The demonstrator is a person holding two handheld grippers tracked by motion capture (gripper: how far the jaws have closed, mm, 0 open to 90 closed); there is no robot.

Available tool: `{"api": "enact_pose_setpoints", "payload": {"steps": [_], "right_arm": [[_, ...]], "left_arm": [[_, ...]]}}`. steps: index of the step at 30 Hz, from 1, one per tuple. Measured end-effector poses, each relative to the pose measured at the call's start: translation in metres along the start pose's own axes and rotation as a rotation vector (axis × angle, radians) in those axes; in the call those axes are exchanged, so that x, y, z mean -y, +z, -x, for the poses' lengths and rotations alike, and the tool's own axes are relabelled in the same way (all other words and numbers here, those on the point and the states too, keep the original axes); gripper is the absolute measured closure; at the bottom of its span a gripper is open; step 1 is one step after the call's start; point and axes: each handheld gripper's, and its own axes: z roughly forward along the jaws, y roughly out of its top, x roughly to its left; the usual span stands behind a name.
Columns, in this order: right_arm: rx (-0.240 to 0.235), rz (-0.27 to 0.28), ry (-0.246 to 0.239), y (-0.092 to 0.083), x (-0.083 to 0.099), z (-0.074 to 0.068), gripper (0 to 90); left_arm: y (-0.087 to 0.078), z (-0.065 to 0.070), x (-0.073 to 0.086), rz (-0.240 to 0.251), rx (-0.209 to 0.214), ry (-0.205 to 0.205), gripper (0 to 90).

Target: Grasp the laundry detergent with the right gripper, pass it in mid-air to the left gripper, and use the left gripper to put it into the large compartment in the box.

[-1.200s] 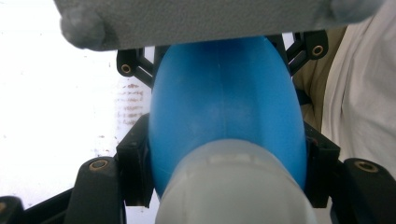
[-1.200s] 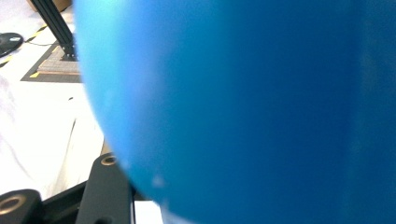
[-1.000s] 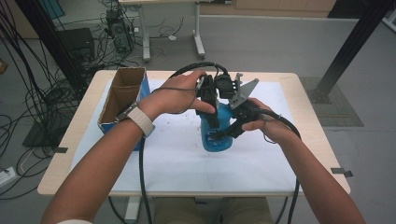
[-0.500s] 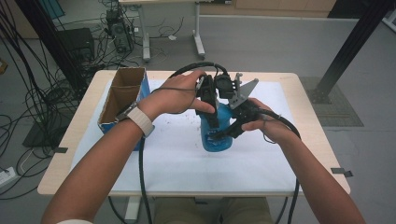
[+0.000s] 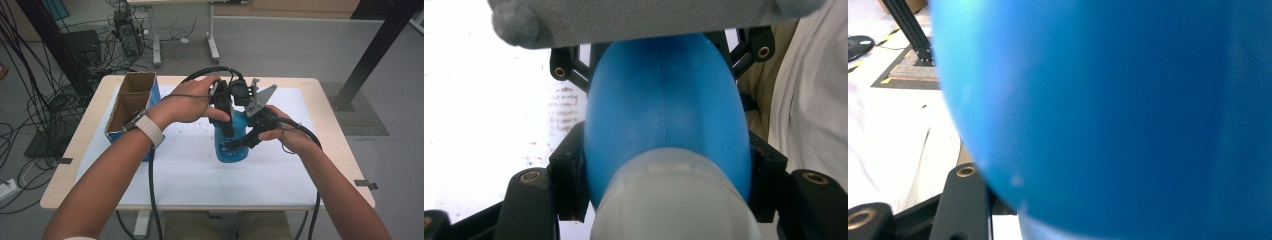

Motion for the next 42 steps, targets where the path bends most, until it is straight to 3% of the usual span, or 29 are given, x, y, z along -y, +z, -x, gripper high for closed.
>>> {"api": "enact_pose_setpoints", "payload": {"steps": [16, 18, 20, 22, 24, 26, 30, 35, 42], "right_arm": [[-0.005, 0.023, 0.003, 0.000, 0.003, 0.000, 42.7], [-0.006, 0.020, 0.009, -0.001, 0.005, -0.001, 34.3], [0.000, -0.008, 0.040, -0.001, 0.009, -0.001, 16.3], [-0.001, -0.032, 0.059, -0.004, 0.014, -0.001, 15.1], [0.005, -0.023, 0.073, -0.011, 0.018, -0.003, 14.0], [0.039, -0.024, 0.085, -0.020, 0.019, -0.004, 10.7], [0.088, -0.068, 0.090, -0.034, 0.021, -0.005, 10.5], [0.125, -0.175, 0.097, -0.047, 0.027, -0.008, 10.2], [0.173, -0.293, 0.119, -0.065, 0.040, -0.012, 9.8]], "left_arm": [[0.000, 0.000, -0.002, 0.010, -0.003, -0.004, 37.1], [-0.001, -0.001, -0.002, 0.008, -0.006, -0.008, 37.1], [-0.002, -0.002, -0.001, 0.010, -0.013, -0.017, 37.2], [-0.002, -0.003, 0.000, 0.007, -0.021, -0.028, 37.1], [-0.002, -0.004, 0.001, -0.005, -0.026, -0.038, 37.1], [-0.001, -0.005, 0.001, -0.012, -0.031, -0.050, 37.1], [-0.002, -0.006, 0.003, -0.020, -0.037, -0.076, 37.0], [-0.006, -0.008, 0.006, -0.017, -0.048, -0.133, 37.0], [-0.017, -0.012, 0.009, -0.009, -0.114, -0.232, 37.0]]}}
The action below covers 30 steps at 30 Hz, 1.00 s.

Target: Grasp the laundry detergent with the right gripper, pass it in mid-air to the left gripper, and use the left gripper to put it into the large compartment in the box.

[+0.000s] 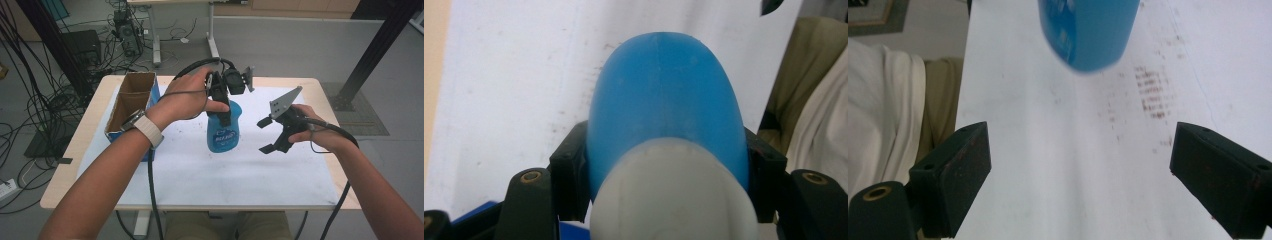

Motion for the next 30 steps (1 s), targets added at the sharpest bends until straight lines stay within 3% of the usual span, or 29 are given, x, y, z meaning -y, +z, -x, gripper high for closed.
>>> {"api": "enact_pose_setpoints", "payload": {"steps": [13, 22, 30], "right_arm": [[0.070, -0.146, 0.038, -0.027, 0.024, 0.003, 9.7], [0.084, -0.160, 0.066, -0.035, 0.037, 0.004, 10.2], [0.108, -0.158, 0.085, -0.040, 0.043, 0.010, 10.3]], "left_arm": [[-0.026, -0.013, 0.002, -0.046, -0.065, -0.135, 36.9], [-0.045, -0.025, 0.002, -0.080, -0.074, -0.221, 36.9], [-0.064, -0.038, 0.006, -0.099, -0.108, -0.350, 37.0]]}}
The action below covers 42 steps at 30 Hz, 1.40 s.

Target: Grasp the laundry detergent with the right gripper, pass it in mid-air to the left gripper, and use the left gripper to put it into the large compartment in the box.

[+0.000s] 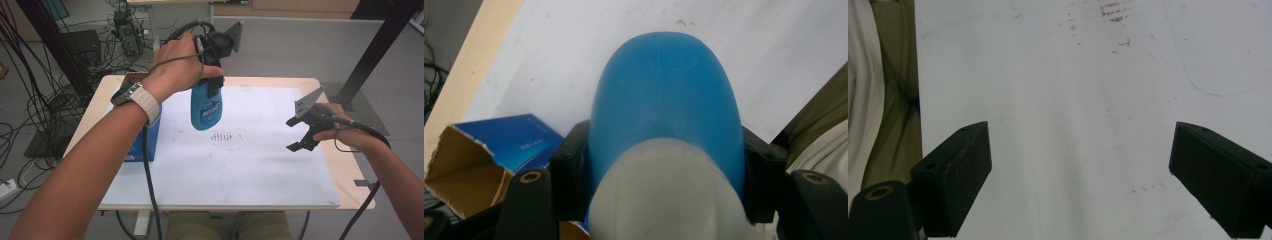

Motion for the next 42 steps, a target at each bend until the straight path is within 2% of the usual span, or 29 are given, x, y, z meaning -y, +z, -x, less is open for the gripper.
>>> {"api": "enact_pose_setpoints", "payload": {"steps": [11, 22, 23, 30, 37, 42], "right_arm": [[0.008, 0.003, 0.009, 0.000, 0.002, 0.008, 10.4], [0.006, -0.003, -0.002, 0.001, -0.004, 0.012, 10.3], [0.006, -0.001, -0.004, 0.001, -0.004, 0.012, 10.3], [0.007, -0.008, -0.009, 0.000, -0.005, 0.014, 10.4], [0.005, -0.015, -0.004, 0.000, -0.002, 0.017, 10.4], [0.004, -0.010, -0.003, 0.000, 0.000, 0.018, 10.4]], "left_arm": [[-0.025, -0.030, 0.007, -0.043, -0.047, -0.161, 37.0], [-0.042, -0.051, 0.020, -0.059, -0.072, -0.273, 36.9], [-0.044, -0.054, 0.022, -0.054, -0.075, -0.296, 36.9], [-0.051, -0.067, 0.031, -0.045, -0.081, -0.380, 36.9], [-0.054, -0.081, 0.042, -0.037, -0.103, -0.490, 37.0], [-0.056, -0.094, 0.052, -0.049, -0.121, -0.542, 37.2]]}}
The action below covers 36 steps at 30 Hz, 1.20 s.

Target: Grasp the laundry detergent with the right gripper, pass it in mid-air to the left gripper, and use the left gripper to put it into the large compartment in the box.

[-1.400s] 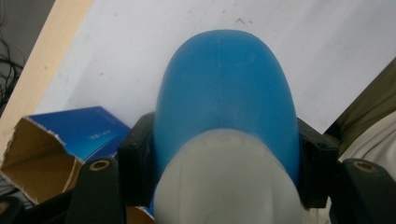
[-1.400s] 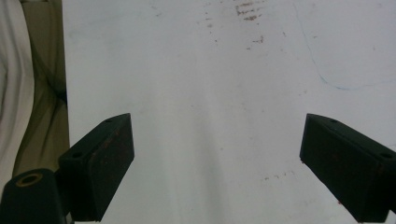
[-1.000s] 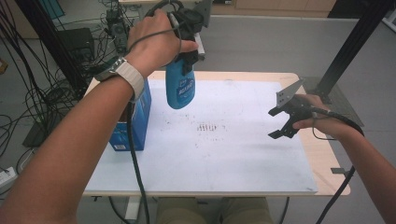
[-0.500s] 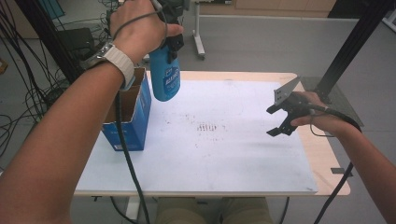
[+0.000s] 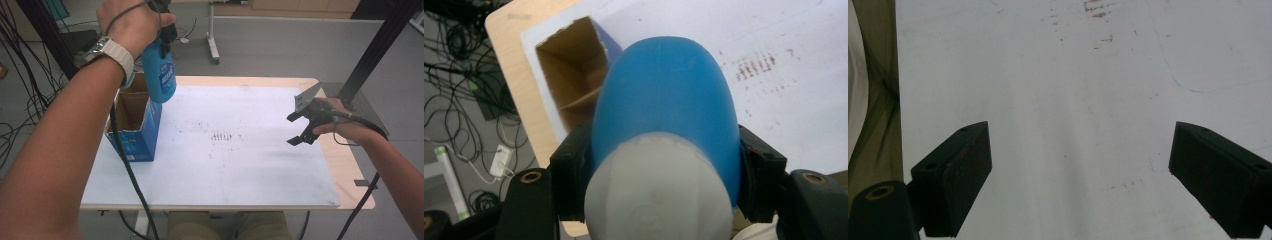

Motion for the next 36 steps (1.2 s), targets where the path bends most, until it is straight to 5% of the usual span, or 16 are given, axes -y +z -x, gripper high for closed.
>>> {"api": "enact_pose_setpoints", "payload": {"steps": [16, 36], "right_arm": [[-0.003, -0.007, 0.005, -0.001, 0.003, 0.004, 10.5], [-0.019, -0.019, 0.027, 0.010, 0.007, 0.005, 10.4]], "left_arm": [[0.017, -0.045, 0.015, -0.021, -0.045, -0.172, 37.4], [0.060, -0.068, 0.022, -0.061, -0.066, -0.228, 37.6]]}}
